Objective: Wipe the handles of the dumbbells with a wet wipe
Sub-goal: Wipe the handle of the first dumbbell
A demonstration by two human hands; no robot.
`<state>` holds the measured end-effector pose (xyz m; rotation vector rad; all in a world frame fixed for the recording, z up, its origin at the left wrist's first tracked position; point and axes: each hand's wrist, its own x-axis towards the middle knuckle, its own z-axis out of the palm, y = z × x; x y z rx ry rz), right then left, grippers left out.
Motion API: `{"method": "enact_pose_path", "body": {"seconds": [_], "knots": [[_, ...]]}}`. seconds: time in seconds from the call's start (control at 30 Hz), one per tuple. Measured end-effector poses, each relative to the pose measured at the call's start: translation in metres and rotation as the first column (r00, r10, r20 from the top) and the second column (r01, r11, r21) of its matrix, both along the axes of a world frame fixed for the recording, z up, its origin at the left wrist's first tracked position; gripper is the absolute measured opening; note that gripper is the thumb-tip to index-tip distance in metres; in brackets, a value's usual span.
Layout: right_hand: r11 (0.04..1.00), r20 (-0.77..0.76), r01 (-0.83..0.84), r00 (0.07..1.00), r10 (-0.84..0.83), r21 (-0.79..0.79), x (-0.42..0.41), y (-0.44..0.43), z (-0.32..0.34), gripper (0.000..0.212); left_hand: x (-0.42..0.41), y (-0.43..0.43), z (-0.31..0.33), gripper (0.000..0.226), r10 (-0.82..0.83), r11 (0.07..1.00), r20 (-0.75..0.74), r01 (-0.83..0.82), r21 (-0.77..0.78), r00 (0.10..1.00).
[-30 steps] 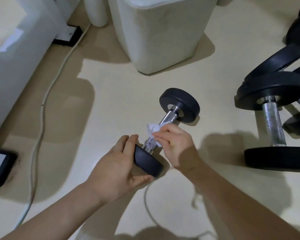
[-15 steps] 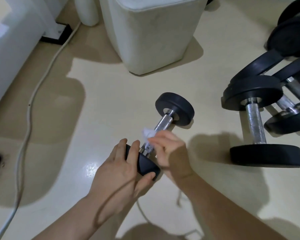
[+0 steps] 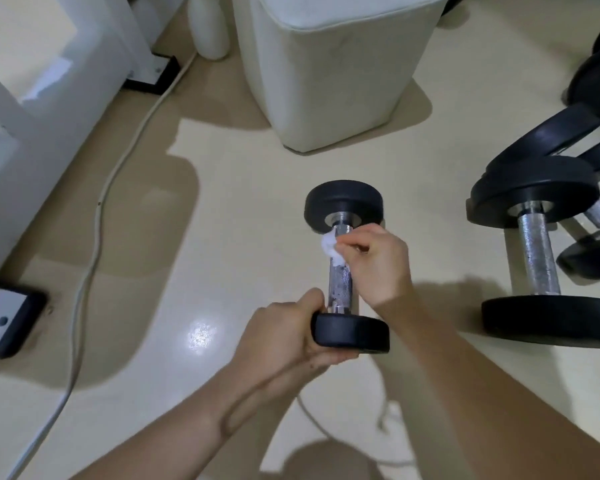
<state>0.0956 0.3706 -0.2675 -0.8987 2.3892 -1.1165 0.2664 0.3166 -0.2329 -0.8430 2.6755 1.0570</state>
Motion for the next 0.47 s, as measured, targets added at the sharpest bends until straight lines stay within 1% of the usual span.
{"method": "enact_pose_path", "body": {"seconds": [0.03,0.07,0.1,0.13,0.17,0.2,0.23,0.3,0.33,0.37,0.4,0.47], "knots": [[0.995,0.020,-0.090,0.996,0.089,0.036,0.003,0.005,0.003,0.014,-0.002,0.010,0.001,0.053,0.004,0.999,0.009,-0.004,0.033,1.000],[0.971,0.027,-0.218,0.976,0.217,0.093,0.006,0.011,0.004,0.013,-0.002,0.019,-0.001,0.052,-0.027,1.000,0.023,0.027,0.003,0.999],[0.928,0.031,-0.339,0.940,0.339,0.152,0.009,0.016,0.006,0.012,-0.001,0.025,-0.004,0.049,-0.059,0.996,0.042,0.061,-0.064,0.997],[0.888,0.021,-0.420,0.905,0.424,0.189,0.010,0.020,0.006,0.011,0.001,0.028,-0.004,0.047,-0.078,0.982,0.052,0.086,-0.170,0.996],[0.872,-0.004,-0.445,0.890,0.456,0.204,0.006,0.019,0.005,0.010,0.003,0.030,-0.005,0.045,-0.091,0.952,0.037,0.098,-0.290,0.995],[0.885,-0.047,-0.418,0.899,0.435,0.206,0.001,0.012,0.003,0.012,0.005,0.032,-0.004,0.042,-0.106,0.933,0.015,0.105,-0.343,0.994],[0.912,-0.084,-0.361,0.920,0.382,0.193,-0.005,0.004,0.001,0.014,0.004,0.035,-0.001,0.037,-0.133,0.926,-0.025,0.116,-0.358,0.991],[0.952,-0.061,-0.290,0.953,0.296,0.099,-0.011,-0.007,-0.002,0.018,0.003,0.043,0.004,0.032,-0.203,0.905,-0.080,0.156,-0.396,0.976],[0.952,-0.041,-0.300,0.952,0.302,0.057,-0.012,-0.002,-0.002,0.020,0.001,0.046,0.005,0.031,-0.230,0.888,-0.099,0.168,-0.427,0.968],[0.938,-0.028,-0.343,0.938,0.345,0.049,-0.011,0.008,0.000,0.019,-0.001,0.047,0.006,0.031,-0.247,0.879,-0.103,0.178,-0.443,0.964],[0.915,0.006,-0.396,0.918,0.397,0.081,-0.008,0.020,0.004,0.018,-0.002,0.048,0.005,0.031,-0.254,0.873,-0.092,0.187,-0.451,0.963],[0.835,0.109,-0.511,0.859,0.499,0.202,-0.003,0.038,0.015,0.018,-0.004,0.048,0.005,0.030,-0.261,0.858,-0.076,0.196,-0.474,0.962]]}}
